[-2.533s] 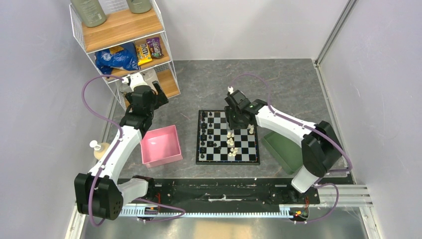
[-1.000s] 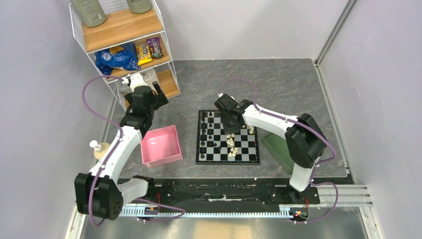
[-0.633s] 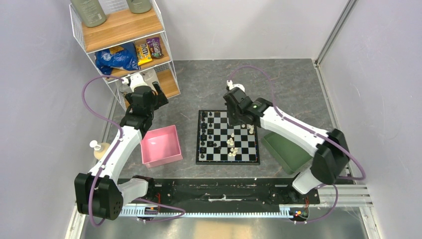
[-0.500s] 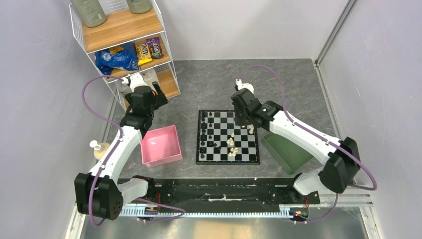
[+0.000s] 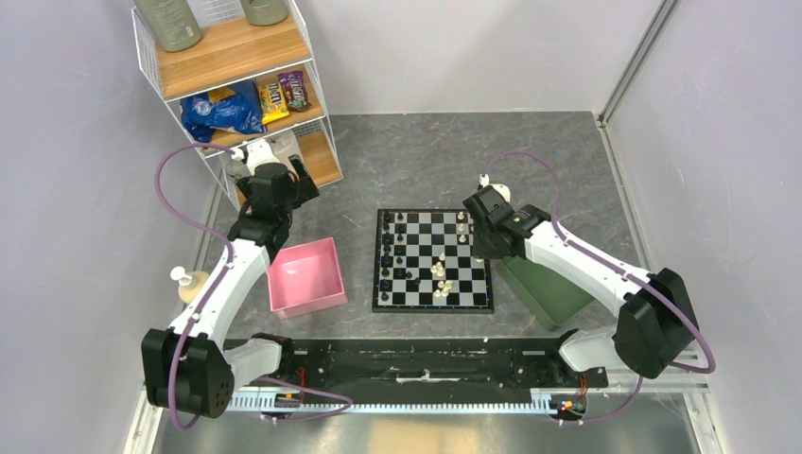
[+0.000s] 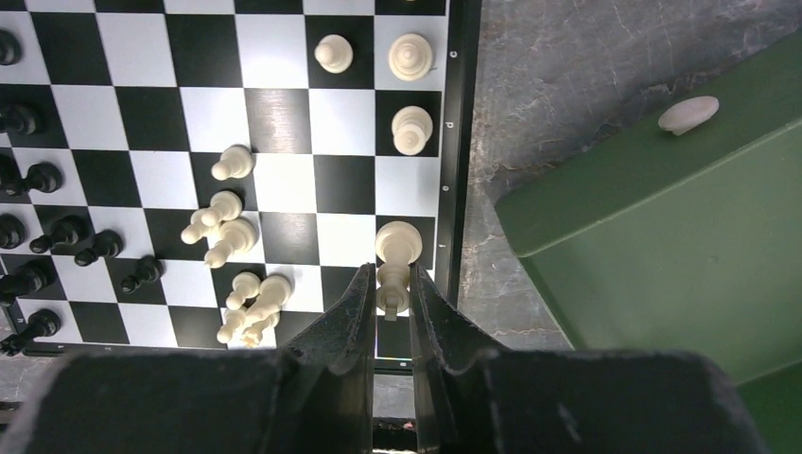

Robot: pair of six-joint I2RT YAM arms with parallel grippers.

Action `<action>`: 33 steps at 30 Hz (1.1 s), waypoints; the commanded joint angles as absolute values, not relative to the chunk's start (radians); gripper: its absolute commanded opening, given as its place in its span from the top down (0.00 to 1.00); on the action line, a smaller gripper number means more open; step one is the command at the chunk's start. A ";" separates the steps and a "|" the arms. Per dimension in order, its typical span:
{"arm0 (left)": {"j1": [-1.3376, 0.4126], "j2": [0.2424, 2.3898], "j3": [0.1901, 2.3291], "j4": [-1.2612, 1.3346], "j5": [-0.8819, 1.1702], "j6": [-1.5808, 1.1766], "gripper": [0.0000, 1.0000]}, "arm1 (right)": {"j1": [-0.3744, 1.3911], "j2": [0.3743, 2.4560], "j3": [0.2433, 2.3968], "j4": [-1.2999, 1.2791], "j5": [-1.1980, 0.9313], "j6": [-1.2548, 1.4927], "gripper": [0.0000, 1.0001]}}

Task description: Set up the chess pieces on the board

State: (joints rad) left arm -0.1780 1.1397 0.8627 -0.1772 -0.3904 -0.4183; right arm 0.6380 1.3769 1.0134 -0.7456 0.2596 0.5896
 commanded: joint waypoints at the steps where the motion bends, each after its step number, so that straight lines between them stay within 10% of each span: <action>1: -0.175 1.125 0.867 -0.144 -0.399 -0.424 0.00 | 0.612 1.372 0.995 -0.717 0.232 0.605 0.81; 33: -0.175 1.135 0.859 -0.137 -0.401 -0.423 0.00 | 0.595 1.499 0.947 -0.603 0.255 0.605 0.70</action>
State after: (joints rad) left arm -0.1780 1.1400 0.8623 -0.1768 -0.3904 -0.4183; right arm 0.5980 1.4921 0.9482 -0.6239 0.2424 0.6022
